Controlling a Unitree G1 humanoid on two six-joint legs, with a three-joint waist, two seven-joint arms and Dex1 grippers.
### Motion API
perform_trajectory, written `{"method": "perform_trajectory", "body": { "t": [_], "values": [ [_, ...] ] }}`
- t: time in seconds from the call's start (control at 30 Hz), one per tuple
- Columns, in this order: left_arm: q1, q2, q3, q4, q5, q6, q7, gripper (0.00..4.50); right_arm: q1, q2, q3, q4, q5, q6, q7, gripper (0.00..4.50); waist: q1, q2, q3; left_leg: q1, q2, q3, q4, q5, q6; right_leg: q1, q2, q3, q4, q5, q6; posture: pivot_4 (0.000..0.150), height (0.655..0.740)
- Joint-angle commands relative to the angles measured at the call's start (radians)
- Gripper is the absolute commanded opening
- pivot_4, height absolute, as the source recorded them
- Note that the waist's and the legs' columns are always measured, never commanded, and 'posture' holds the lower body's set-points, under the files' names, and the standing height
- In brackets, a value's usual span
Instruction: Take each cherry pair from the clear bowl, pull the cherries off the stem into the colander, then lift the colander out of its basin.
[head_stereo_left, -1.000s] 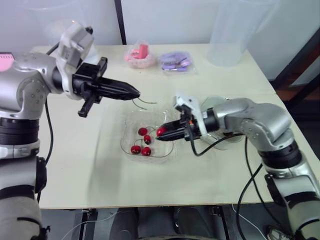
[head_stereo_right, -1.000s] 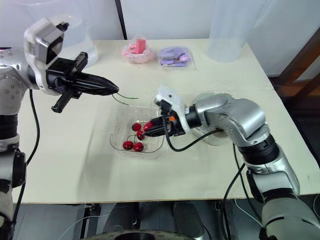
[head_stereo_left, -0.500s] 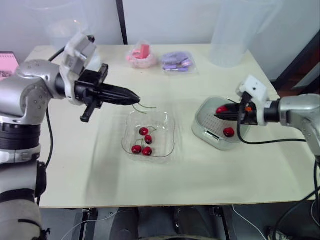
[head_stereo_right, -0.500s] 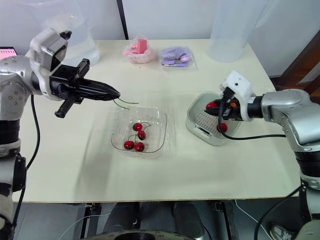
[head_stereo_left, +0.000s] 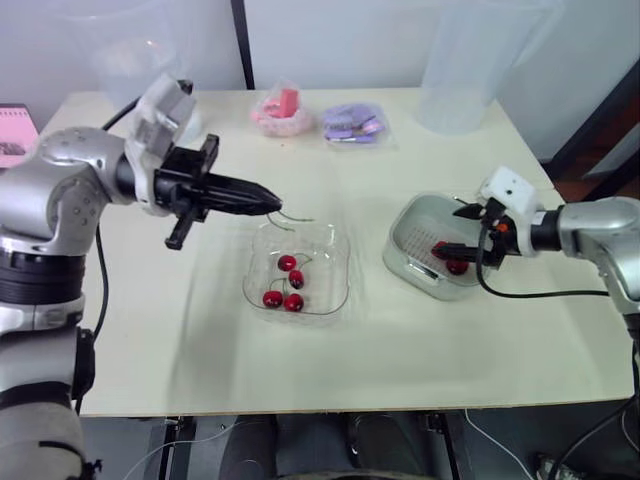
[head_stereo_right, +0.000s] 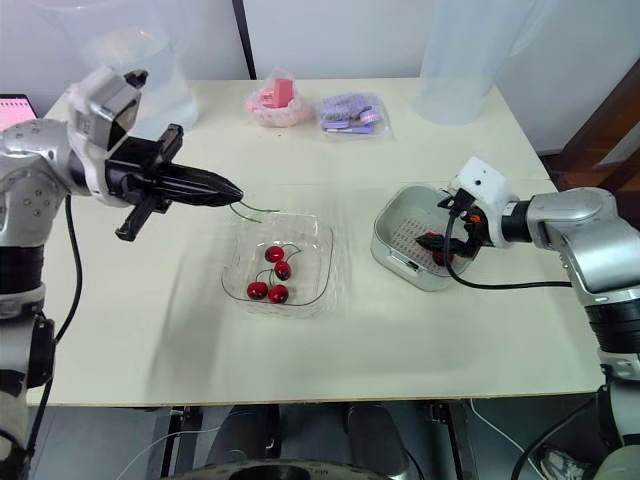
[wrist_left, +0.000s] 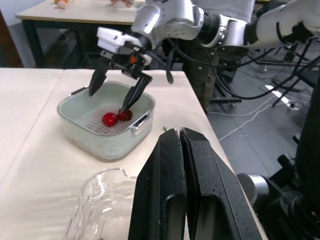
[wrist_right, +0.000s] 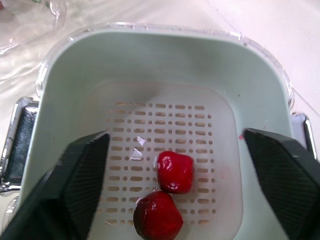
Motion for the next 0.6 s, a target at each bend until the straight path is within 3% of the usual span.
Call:
{"method": "perform_trajectory", "body": {
  "t": [0.03,0.3,0.6],
  "values": [
    [0.011,0.017,0.068,-0.024,-0.008,0.002,0.054,0.0,-0.087,-0.008,-0.073,-0.136,0.084,0.064,0.028,4.49,-0.002,0.001,0.0,0.0,0.0,0.0,0.0,0.0,0.0,0.0,0.0,0.0,0.0,0.0,0.0,0.15,0.7367],
    [0.117,0.055,0.164,0.113,0.039,0.008,0.202,0.0,-0.267,0.013,-0.107,-0.401,0.298,0.203,0.057,4.49,0.001,0.002,0.0,0.001,0.001,0.0,-0.001,0.0,0.0,0.001,0.0,-0.001,0.0,0.0,0.0,0.15,0.7367],
    [0.171,0.036,0.144,0.365,0.162,-0.1,0.226,0.0,-0.409,0.054,0.089,-0.415,0.18,0.172,0.046,4.49,0.006,0.001,0.0,-0.001,0.0,0.001,0.0,0.0,0.0,-0.001,-0.001,-0.001,0.0,0.0,0.0,0.15,0.7367]
  ]
}}
